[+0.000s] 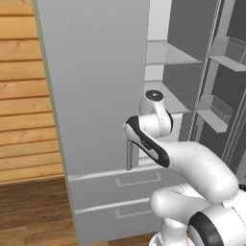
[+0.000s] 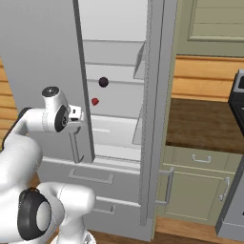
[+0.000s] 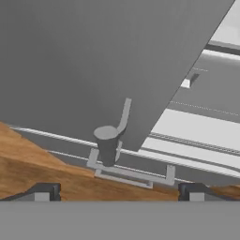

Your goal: Take the strawberry from the fridge and place it on top of the pancake, located on the dining counter.

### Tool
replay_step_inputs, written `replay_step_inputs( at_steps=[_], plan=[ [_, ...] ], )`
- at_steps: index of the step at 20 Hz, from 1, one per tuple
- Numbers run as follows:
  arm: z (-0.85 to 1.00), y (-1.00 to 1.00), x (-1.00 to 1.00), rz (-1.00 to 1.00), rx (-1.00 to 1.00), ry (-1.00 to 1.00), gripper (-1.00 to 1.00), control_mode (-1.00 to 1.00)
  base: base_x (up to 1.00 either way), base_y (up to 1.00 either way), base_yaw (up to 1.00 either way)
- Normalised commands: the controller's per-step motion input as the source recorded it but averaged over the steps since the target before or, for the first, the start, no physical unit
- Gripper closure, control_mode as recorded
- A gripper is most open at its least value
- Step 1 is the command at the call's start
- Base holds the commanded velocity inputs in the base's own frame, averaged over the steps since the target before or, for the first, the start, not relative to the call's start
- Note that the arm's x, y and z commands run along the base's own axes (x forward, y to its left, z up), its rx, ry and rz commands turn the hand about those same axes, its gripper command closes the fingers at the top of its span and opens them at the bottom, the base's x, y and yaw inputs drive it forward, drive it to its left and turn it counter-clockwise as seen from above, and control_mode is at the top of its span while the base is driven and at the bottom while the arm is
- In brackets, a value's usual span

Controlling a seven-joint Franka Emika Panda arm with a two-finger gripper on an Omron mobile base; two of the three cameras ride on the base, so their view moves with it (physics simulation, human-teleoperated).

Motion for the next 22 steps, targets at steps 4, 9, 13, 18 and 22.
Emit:
replay_step_inputs(
  at_steps=[4,9,13,18,22],
  plan=[
    [-0.23,0.09,0.26,-0.15,0.00,-0.07,-1.00,-1.00,0.00,0.00,0.00],
    [-0.14,0.00,0.23,-0.15,0.00,0.00,-1.00,-1.00,0.00,0.00,0.00],
    [-0.13,0.08,0.26,-0.09,0.00,0.00,-1.00,-1.00,0.00,0.00,0.00],
    [-0.29,0.08,0.28,-0.06,0.00,0.00,-1.00,-1.00,0.00,0.00,0.00],
    [-0.33,0.05,0.18,-0.04,0.00,0.00,-1.00,-1.00,0.00,0.00,0.00]
  ],
)
